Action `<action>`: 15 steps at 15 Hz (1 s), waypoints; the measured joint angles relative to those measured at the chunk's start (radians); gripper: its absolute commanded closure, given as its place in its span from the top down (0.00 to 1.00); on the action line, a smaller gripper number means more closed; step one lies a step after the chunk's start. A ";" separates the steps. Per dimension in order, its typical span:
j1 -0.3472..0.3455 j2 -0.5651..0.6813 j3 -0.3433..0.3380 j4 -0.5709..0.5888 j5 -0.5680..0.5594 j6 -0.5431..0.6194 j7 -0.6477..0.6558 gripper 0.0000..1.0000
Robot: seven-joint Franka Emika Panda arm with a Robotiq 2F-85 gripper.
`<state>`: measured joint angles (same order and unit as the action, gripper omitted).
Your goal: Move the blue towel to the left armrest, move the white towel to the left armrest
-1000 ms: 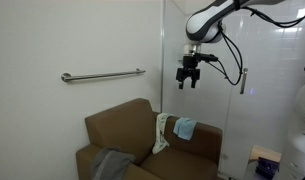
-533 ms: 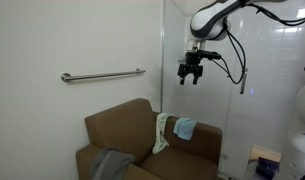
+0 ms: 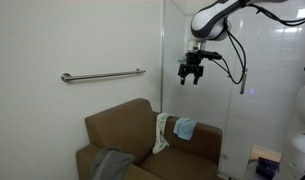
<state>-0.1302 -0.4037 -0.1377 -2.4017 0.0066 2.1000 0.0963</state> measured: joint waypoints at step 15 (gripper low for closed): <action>-0.001 0.265 -0.050 0.290 0.036 -0.005 -0.001 1.00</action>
<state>-0.1311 -0.1387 -0.1878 -2.1118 0.0430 2.0946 0.0953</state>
